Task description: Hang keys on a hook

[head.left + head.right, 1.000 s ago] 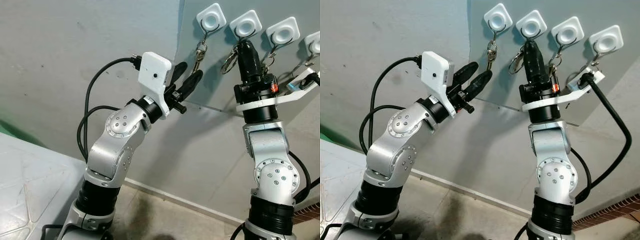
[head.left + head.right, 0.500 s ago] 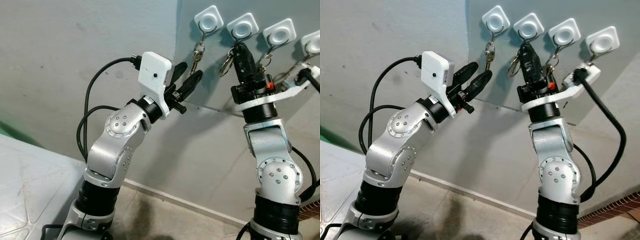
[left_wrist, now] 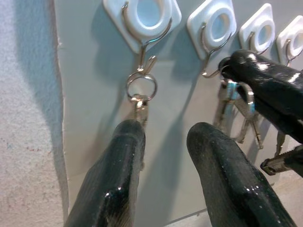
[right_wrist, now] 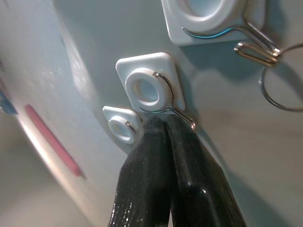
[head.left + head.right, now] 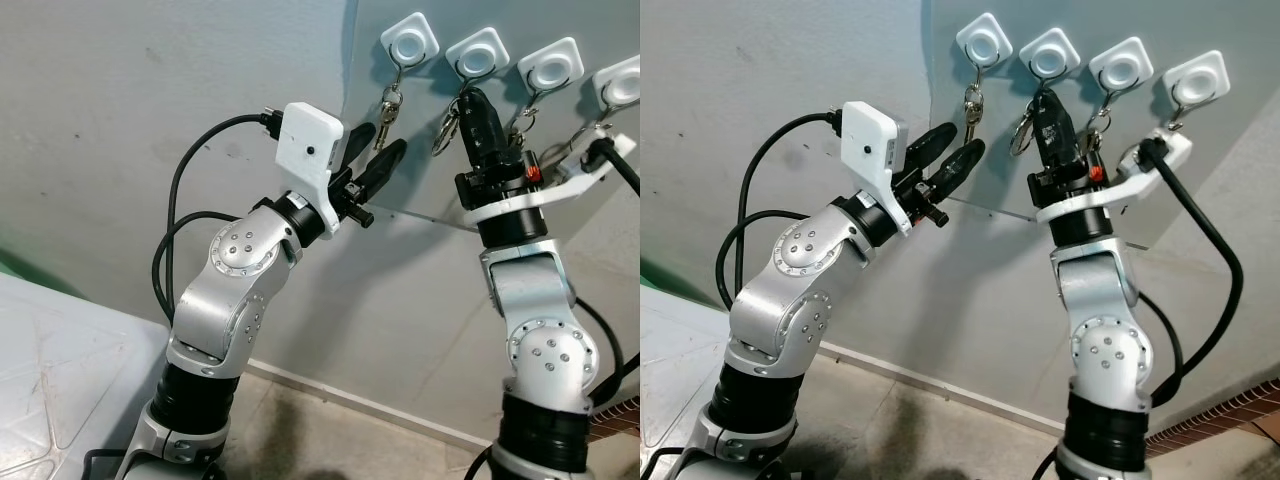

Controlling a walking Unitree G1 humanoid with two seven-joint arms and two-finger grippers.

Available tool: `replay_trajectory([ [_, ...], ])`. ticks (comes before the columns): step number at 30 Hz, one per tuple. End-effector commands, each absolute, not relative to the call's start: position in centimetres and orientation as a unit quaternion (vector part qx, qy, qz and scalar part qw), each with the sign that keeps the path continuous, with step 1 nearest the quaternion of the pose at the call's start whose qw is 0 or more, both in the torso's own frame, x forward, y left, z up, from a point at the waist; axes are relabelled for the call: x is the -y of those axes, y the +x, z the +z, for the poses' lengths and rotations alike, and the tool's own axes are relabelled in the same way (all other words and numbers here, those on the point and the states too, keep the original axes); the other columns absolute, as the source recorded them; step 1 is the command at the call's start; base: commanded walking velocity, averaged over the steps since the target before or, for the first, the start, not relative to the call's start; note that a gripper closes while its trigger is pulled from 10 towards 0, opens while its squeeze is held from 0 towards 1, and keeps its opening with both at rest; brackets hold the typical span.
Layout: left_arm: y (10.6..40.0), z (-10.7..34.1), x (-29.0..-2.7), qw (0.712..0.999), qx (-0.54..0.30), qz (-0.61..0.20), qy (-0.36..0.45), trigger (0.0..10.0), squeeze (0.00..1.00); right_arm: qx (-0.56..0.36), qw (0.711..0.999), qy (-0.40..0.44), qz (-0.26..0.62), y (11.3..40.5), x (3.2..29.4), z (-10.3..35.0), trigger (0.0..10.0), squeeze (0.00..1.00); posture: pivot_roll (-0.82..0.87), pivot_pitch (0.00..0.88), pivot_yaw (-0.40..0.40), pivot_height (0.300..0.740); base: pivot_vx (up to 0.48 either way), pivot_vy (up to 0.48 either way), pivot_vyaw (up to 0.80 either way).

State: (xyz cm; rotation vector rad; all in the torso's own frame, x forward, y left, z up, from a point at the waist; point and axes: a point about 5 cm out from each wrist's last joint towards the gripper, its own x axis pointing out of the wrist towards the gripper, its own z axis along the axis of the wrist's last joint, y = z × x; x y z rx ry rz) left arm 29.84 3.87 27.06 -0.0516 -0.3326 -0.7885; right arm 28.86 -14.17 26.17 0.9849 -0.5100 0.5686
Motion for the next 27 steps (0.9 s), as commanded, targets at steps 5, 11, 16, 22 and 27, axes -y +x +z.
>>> replay_trajectory([
  [5,29.4,27.2,-3.6,0.906,0.165,-0.388,-0.026,10.0,0.00,0.234,0.797,0.484,0.274,28.2,14.4,25.3,10.0,0.00,0.12,0.113,-0.035,0.740,0.000,0.000,0.00],
  [11,29.3,27.2,-3.5,0.906,0.165,-0.389,-0.028,10.0,0.00,0.242,0.790,0.484,0.288,27.9,14.1,25.8,10.0,0.00,0.12,0.109,-0.038,0.740,0.000,0.000,0.00],
  [16,29.2,27.1,-3.5,0.906,0.164,-0.390,-0.028,10.0,0.00,0.257,0.774,0.496,0.299,27.7,14.2,26.4,10.0,0.00,0.12,0.109,-0.038,0.740,0.000,0.000,0.00],
  [22,29.2,27.1,-3.4,0.906,0.164,-0.389,-0.029,10.0,0.00,0.273,0.770,0.500,0.288,27.8,14.4,27.1,10.0,0.00,0.12,0.108,-0.038,0.740,0.000,0.000,0.00],
  [27,29.1,27.1,-3.4,0.906,0.163,-0.389,-0.032,10.0,0.00,0.289,0.761,0.508,0.281,27.9,14.8,27.7,10.0,0.00,0.12,0.111,-0.037,0.740,0.000,0.000,0.00],
])
